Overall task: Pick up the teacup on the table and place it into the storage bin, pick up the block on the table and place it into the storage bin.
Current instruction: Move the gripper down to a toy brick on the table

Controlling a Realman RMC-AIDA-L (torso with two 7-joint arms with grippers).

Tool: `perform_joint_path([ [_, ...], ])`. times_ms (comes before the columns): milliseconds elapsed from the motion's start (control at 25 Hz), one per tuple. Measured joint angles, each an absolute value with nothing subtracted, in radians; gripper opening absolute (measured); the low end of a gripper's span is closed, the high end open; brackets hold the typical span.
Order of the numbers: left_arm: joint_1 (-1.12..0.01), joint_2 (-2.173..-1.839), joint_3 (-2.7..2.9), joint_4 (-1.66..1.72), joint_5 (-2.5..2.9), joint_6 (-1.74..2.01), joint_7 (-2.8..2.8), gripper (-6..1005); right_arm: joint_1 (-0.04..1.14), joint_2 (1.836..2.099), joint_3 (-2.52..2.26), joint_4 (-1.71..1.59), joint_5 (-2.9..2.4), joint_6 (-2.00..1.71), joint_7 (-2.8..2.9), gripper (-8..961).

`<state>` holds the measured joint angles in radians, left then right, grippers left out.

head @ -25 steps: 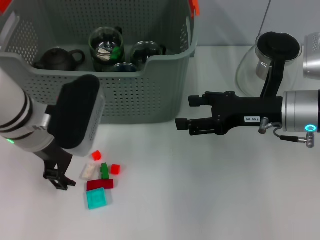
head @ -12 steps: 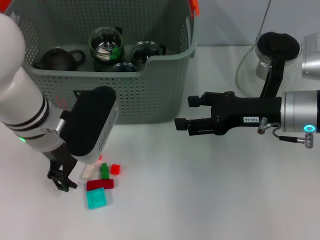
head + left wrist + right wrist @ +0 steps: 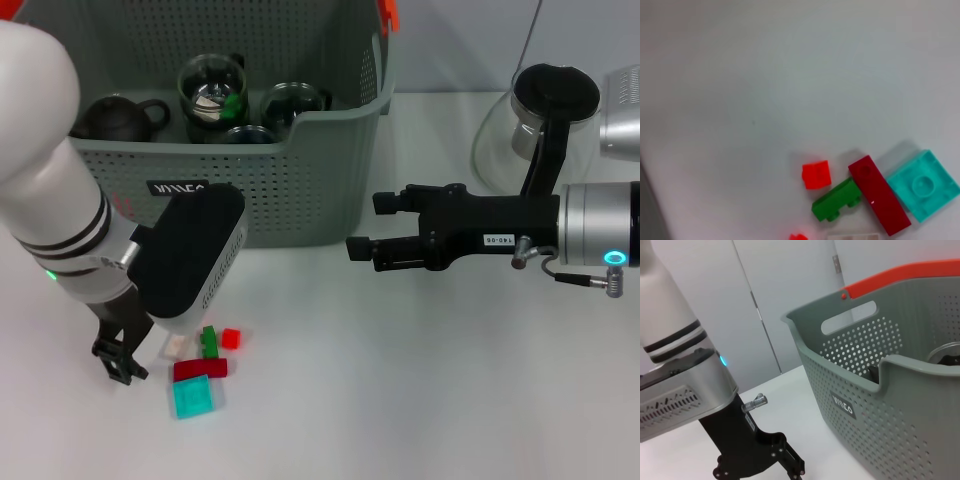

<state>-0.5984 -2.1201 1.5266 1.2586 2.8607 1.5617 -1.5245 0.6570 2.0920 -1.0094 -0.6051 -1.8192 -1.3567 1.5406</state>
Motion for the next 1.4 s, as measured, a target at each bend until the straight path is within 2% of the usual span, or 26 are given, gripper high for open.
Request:
perform_joint_path([
  [400, -0.626, -2.114, 1.553, 1.213, 2.861, 1.551, -1.517, 829, 0.656, 2.092, -1.001, -0.6, -1.819, -1.357, 1.539, 914],
  [1400, -0.682, -2.125, 1.585, 1.144, 2.859, 1.548, -1.511, 820, 0.654, 2.092, -0.997, -0.599, -1.819, -1.356, 1.532, 914],
])
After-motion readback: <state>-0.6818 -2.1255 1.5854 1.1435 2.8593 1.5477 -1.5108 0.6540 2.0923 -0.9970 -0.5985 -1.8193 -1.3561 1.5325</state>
